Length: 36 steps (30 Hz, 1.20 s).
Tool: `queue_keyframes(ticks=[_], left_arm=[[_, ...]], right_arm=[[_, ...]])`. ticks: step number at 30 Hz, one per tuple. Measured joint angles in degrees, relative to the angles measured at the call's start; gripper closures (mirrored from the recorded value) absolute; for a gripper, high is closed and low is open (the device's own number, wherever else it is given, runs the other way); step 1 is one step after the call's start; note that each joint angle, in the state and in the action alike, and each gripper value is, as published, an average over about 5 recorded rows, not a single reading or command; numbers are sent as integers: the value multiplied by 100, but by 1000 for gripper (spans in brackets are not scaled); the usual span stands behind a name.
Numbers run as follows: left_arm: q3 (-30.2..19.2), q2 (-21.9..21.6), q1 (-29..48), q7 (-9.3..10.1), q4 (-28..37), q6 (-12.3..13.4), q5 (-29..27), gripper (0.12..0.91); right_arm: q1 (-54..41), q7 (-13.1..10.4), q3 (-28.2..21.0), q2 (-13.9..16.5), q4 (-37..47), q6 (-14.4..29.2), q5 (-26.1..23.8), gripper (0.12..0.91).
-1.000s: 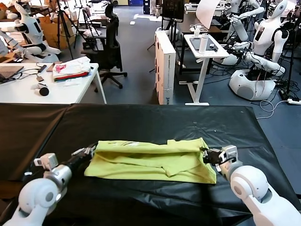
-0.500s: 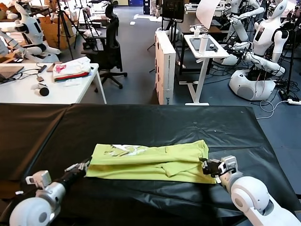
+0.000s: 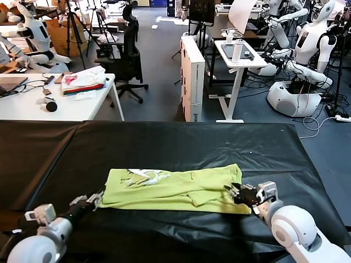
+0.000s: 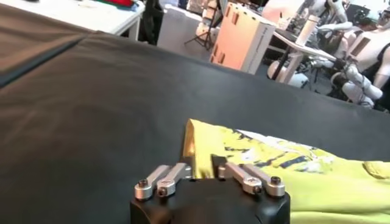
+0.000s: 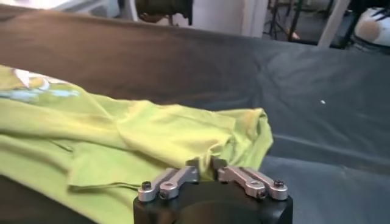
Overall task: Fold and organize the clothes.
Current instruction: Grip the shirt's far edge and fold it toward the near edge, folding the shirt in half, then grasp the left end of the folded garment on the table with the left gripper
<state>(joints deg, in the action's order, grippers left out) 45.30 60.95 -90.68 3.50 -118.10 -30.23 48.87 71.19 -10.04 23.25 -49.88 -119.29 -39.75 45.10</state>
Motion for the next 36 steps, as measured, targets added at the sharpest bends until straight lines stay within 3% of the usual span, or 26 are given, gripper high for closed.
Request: queue_keyframes(ticks=[2, 5, 13, 27, 30, 33, 36], left_arm=[[-19, 19, 99, 46, 72, -27, 9, 173], [-128, 92, 355, 123, 188, -74, -17, 130], [-574, 209, 1134, 83, 641, -37, -204, 123], [-1000, 373, 1969, 79, 1477, -42, -353, 123], [-1023, 381, 1993, 73, 1504, -53, -344, 124], [-1049, 399, 1993, 71, 1500, -67, -340, 154], [-1074, 421, 1974, 63, 1483, -72, -345, 259]], right_arm=[[-117, -56, 27, -97, 125, 164, -24, 139], [-326, -74, 6, -287, 370, 320, -114, 121], [-736, -22, -151, -708, 1017, 609, -419, 118], [-939, -98, -195, -1074, 1639, 547, -497, 124], [-933, -81, -199, -1115, 1672, 545, -520, 173], [-925, -65, -205, -1157, 1702, 545, -541, 277], [-912, -57, -206, -1194, 1716, 546, -558, 399]])
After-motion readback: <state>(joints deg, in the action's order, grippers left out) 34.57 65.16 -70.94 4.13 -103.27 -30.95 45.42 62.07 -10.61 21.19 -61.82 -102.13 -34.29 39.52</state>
